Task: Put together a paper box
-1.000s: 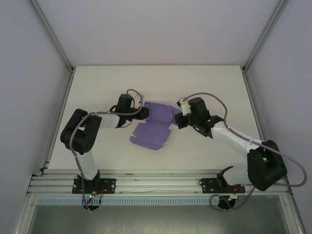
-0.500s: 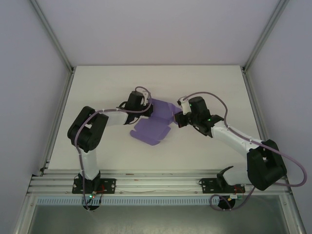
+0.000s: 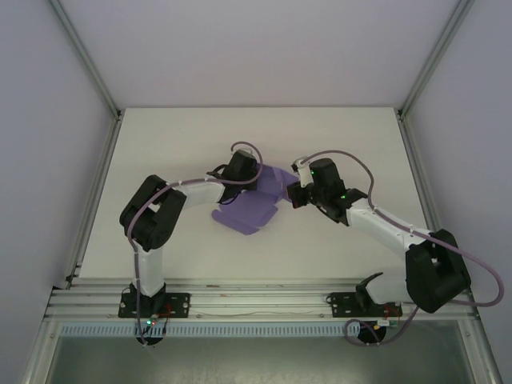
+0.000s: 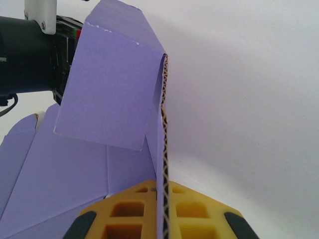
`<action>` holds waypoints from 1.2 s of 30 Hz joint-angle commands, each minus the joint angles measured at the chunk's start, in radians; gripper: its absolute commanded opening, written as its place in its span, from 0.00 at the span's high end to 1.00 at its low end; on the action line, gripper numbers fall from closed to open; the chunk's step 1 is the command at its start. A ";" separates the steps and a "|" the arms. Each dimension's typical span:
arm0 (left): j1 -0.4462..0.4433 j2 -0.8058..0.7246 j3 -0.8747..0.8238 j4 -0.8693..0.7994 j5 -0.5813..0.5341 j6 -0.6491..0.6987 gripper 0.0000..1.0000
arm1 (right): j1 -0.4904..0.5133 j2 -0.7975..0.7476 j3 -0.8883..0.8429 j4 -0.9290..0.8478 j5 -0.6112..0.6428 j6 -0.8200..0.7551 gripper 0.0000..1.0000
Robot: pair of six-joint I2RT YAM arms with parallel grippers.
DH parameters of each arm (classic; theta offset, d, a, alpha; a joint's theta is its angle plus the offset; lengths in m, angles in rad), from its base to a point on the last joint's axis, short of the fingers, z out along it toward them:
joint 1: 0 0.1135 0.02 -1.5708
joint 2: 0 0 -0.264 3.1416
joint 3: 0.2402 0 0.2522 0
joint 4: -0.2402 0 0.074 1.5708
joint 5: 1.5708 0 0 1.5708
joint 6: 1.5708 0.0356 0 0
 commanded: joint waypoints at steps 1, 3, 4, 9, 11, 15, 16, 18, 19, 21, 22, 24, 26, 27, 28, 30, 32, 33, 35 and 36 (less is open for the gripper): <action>0.062 0.046 -0.078 -0.070 -0.034 0.023 1.00 | 0.003 -0.041 -0.016 -0.048 0.002 0.010 1.00; 0.062 0.029 -0.101 0.034 0.113 0.046 1.00 | 0.004 -0.038 -0.024 -0.032 -0.006 0.010 1.00; 0.062 0.016 -0.117 0.098 0.182 0.048 0.99 | 0.003 -0.035 -0.030 -0.021 -0.012 0.008 1.00; 0.066 -0.027 -0.131 0.189 0.355 0.052 0.84 | 0.002 -0.024 -0.032 -0.020 0.001 -0.003 1.00; 0.066 -0.070 -0.138 0.184 0.375 0.063 0.81 | 0.002 -0.024 -0.030 -0.022 0.002 -0.006 1.00; 0.069 -0.114 -0.169 0.206 0.404 0.066 0.67 | 0.002 -0.020 -0.031 -0.024 0.007 -0.013 1.00; 0.069 -0.118 -0.171 0.206 0.402 0.064 0.67 | 0.003 -0.018 -0.031 -0.023 0.008 -0.014 1.00; 0.072 -0.124 -0.172 0.206 0.388 0.064 0.67 | 0.002 -0.015 -0.030 -0.024 0.004 -0.017 1.00; 0.075 -0.124 -0.173 0.202 0.377 0.064 0.67 | 0.002 -0.012 -0.029 -0.024 0.005 -0.017 1.00; 0.088 -0.125 -0.167 0.181 0.367 0.064 0.67 | 0.002 -0.015 -0.030 -0.025 0.009 -0.022 1.00; 0.096 -0.126 -0.169 0.179 0.367 0.061 0.67 | 0.002 -0.015 -0.031 -0.027 0.011 -0.021 1.00; 0.108 -0.135 -0.178 0.183 0.360 0.051 0.67 | 0.002 -0.018 -0.031 -0.027 0.008 -0.024 1.00; 0.110 -0.145 -0.181 0.173 0.342 0.056 0.68 | 0.003 -0.017 -0.031 -0.027 0.002 -0.026 1.00; 0.110 -0.148 -0.182 0.169 0.332 0.062 0.72 | 0.002 -0.013 -0.031 -0.028 -0.001 -0.026 0.99; 0.109 -0.150 -0.182 0.165 0.325 0.067 0.74 | 0.002 -0.010 -0.029 -0.028 0.000 -0.023 0.94; 0.108 -0.148 -0.180 0.162 0.313 0.078 0.83 | 0.003 -0.005 -0.025 -0.027 -0.003 -0.018 0.88; 0.101 -0.140 -0.178 0.160 0.308 0.087 0.87 | 0.002 -0.004 -0.021 -0.020 0.002 -0.008 0.87; 0.098 -0.138 -0.177 0.158 0.306 0.091 0.87 | 0.003 -0.006 -0.020 -0.015 0.005 -0.004 0.87; 0.089 -0.130 -0.175 0.143 0.277 0.095 0.88 | 0.002 -0.005 -0.016 -0.014 0.011 -0.002 0.88; 0.084 -0.128 -0.176 0.138 0.262 0.098 0.91 | 0.002 -0.005 -0.011 -0.019 0.010 -0.002 0.88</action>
